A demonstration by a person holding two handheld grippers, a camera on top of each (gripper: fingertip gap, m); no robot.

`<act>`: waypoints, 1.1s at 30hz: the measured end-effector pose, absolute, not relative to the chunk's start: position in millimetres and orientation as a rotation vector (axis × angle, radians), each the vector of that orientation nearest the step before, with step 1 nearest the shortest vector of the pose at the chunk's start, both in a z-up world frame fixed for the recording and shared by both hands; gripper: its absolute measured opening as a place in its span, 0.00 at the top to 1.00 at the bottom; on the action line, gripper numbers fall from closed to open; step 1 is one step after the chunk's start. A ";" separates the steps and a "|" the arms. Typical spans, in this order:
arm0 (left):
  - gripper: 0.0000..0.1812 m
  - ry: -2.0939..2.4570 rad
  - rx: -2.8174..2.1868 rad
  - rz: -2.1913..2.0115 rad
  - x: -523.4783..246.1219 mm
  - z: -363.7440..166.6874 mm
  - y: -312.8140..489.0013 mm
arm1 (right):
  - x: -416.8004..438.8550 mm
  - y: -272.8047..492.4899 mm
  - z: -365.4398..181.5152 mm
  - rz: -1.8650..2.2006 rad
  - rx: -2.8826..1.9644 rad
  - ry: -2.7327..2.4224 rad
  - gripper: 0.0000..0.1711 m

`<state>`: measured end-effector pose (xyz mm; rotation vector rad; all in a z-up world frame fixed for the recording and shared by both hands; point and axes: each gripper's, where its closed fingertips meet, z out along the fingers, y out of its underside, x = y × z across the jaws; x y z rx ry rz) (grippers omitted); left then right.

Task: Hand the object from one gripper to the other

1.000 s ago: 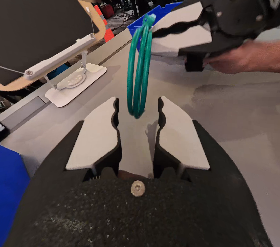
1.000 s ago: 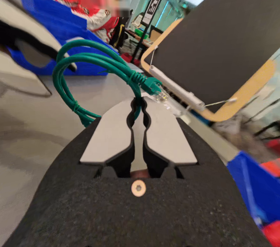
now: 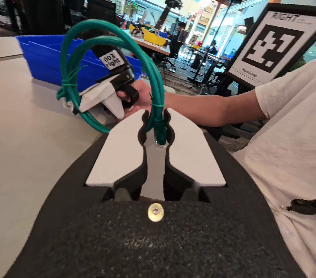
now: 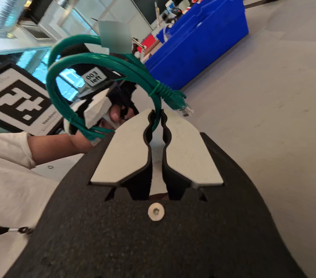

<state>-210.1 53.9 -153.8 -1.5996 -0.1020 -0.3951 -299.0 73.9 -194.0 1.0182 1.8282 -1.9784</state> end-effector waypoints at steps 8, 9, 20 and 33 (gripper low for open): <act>0.92 -0.302 -1.492 -0.375 -250.2 -142.9 37.0 | -306.9 67.0 -203.5 -2.113 1.037 2.120 0.80; 0.92 -0.349 -1.477 -0.377 -258.0 -142.7 34.0 | -306.5 65.5 -204.2 -2.135 1.013 2.194 0.79; 0.93 -0.654 -1.292 -0.164 -297.4 -125.2 19.8 | -287.3 21.4 -185.5 -2.521 0.693 2.840 0.70; 0.93 -0.680 -1.198 -0.242 -267.6 -116.0 45.1 | -296.5 28.8 -160.8 -2.710 0.929 3.263 1.00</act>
